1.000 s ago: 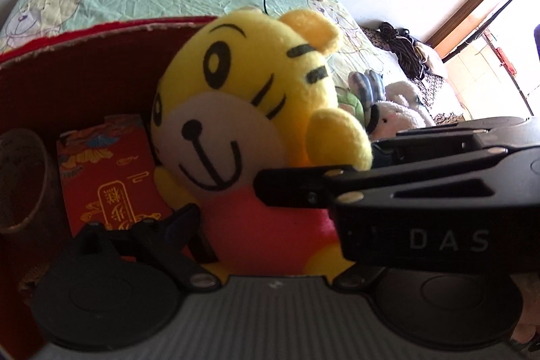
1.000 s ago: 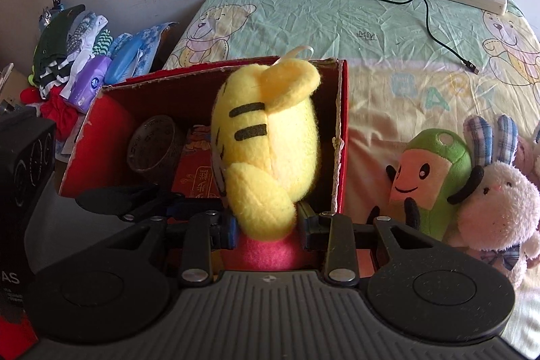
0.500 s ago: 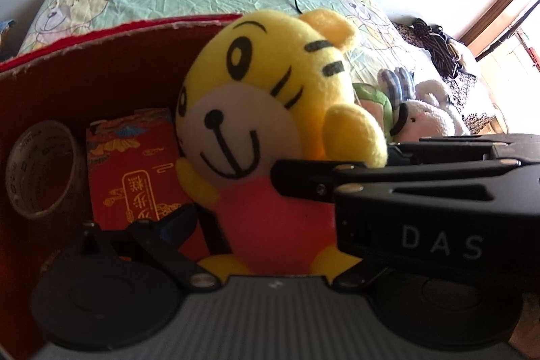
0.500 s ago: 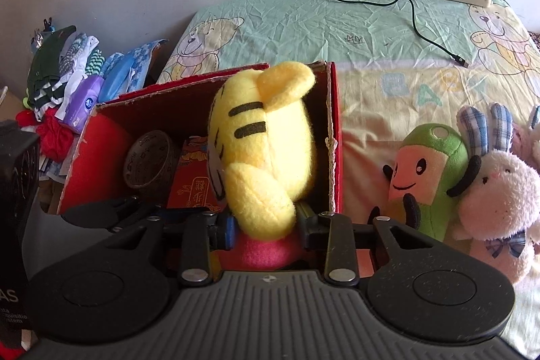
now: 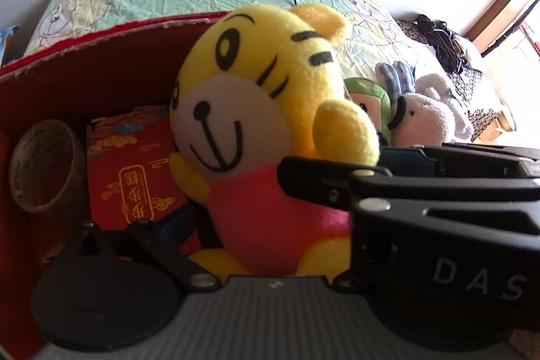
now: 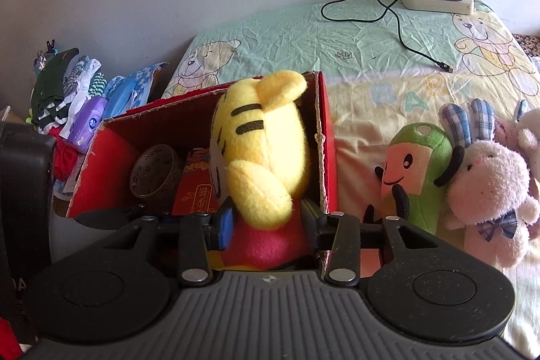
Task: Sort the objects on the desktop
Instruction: 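Lower the tiger plush into the red box and open the right gripper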
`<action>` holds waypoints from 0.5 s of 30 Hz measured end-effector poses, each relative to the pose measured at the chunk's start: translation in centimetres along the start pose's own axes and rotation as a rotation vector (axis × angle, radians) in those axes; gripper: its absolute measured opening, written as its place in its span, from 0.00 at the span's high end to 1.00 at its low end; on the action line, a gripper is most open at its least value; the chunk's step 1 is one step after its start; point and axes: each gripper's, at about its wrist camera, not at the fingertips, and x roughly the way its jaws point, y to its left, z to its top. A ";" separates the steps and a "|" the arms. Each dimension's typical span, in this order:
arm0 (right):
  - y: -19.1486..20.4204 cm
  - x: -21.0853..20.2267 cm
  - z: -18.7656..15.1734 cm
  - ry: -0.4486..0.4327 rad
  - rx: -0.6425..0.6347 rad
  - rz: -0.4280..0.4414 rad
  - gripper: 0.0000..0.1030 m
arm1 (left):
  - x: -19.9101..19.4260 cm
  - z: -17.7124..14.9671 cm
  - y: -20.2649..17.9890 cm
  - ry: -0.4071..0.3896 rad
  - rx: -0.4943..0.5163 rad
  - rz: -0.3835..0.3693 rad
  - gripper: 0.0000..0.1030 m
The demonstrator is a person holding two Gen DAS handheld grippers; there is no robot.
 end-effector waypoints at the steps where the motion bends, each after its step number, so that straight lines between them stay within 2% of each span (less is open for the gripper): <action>1: -0.2 -0.1 -0.1 -0.003 0.012 0.006 0.57 | -0.1 0.0 -0.2 -0.004 0.008 0.008 0.02; 8: -0.5 -0.6 -0.9 -0.043 0.037 0.010 0.61 | 0.3 -0.3 -0.7 0.011 0.011 0.013 0.02; 12: -0.5 -0.7 -1.4 -0.068 0.029 0.002 0.62 | 0.2 -0.7 -1.6 -0.011 0.050 0.055 0.01; 15: -0.7 -0.7 -1.5 -0.079 0.043 0.009 0.62 | 0.2 -0.7 -1.5 -0.006 0.045 0.057 0.01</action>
